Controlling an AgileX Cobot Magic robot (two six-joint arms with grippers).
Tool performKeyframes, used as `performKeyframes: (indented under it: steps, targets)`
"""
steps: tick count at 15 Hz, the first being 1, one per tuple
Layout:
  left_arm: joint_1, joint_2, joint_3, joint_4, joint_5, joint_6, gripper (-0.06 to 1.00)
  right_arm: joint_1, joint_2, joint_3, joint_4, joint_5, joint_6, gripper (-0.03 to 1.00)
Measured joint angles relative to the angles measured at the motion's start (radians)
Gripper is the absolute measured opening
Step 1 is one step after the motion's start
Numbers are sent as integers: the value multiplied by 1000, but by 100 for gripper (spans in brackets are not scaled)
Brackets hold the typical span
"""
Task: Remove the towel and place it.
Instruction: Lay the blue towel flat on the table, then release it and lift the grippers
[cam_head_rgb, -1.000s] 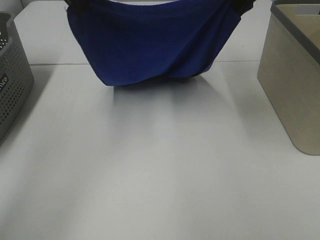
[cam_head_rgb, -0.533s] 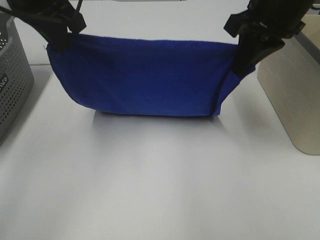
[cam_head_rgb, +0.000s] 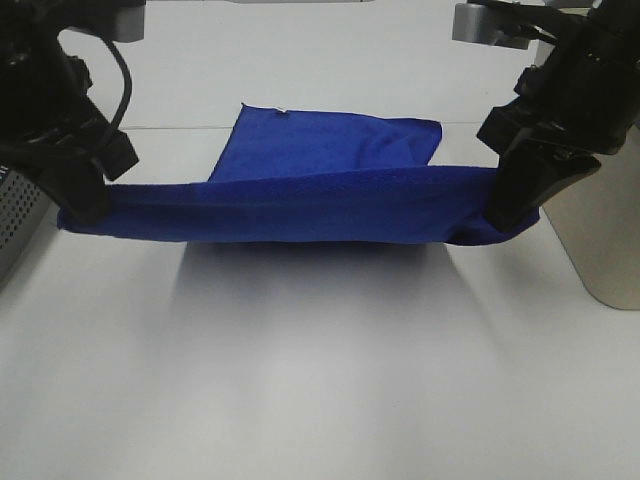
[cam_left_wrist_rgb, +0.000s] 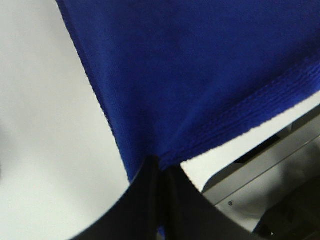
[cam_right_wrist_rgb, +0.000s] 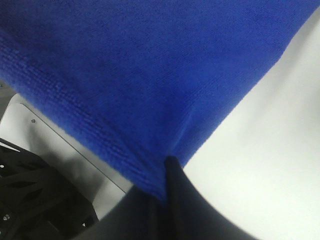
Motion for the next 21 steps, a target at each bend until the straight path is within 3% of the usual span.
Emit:
performKeyframes:
  steps: [7,12,17,21]
  targets:
    - [-3,-161,322,-177,-26,-30,0,10,-145,247,20,-2,-132,0]
    - [-3,-176,432,-234,-45,-27,0,10,-146,317,45,-4,-140,0]
    - [-77,-176,472,-246,-47,16,0,10,-146,427,49,-5,-140,0]
    - [-83,-160,483,-239,-45,19,0,10,-146,473,76,-7,-140,0]
